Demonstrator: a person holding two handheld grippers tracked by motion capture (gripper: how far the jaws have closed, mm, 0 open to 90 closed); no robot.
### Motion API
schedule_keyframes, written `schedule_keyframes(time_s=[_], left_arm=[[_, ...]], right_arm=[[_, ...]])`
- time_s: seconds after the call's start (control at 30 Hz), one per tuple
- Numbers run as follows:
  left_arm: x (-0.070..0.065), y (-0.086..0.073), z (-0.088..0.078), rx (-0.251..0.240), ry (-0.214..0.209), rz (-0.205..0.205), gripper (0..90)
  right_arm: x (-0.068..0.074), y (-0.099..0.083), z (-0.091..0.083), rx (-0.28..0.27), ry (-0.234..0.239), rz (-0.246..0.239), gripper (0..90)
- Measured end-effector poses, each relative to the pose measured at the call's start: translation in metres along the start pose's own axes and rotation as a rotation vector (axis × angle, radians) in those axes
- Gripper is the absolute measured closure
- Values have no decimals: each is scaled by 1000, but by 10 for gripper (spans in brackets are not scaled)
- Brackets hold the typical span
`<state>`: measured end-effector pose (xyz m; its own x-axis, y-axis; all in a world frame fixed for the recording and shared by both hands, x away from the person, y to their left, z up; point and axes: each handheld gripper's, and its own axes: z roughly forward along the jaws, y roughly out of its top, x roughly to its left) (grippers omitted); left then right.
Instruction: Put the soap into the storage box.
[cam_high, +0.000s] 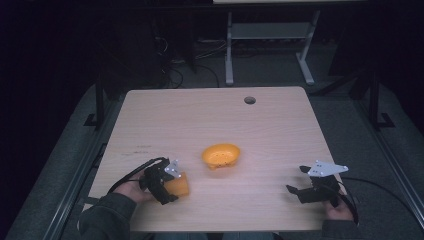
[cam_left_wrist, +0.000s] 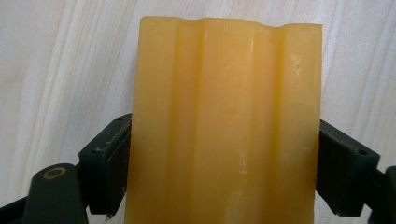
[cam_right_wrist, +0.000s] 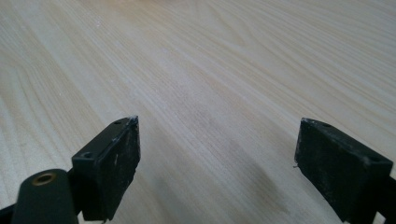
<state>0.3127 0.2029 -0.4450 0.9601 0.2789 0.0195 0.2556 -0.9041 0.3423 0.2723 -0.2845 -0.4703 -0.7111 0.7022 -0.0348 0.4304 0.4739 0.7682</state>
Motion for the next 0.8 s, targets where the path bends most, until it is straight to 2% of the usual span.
schedule_keyframes(time_s=[0.53, 0.8], left_arm=[[-1, -1, -2, -3, -26, 6, 205], [-2, -4, -10, -43, -22, -18, 206]], right_arm=[[0, 0, 0, -4, 1, 8, 137], [-1, 1, -3, -28, -3, 11, 137]])
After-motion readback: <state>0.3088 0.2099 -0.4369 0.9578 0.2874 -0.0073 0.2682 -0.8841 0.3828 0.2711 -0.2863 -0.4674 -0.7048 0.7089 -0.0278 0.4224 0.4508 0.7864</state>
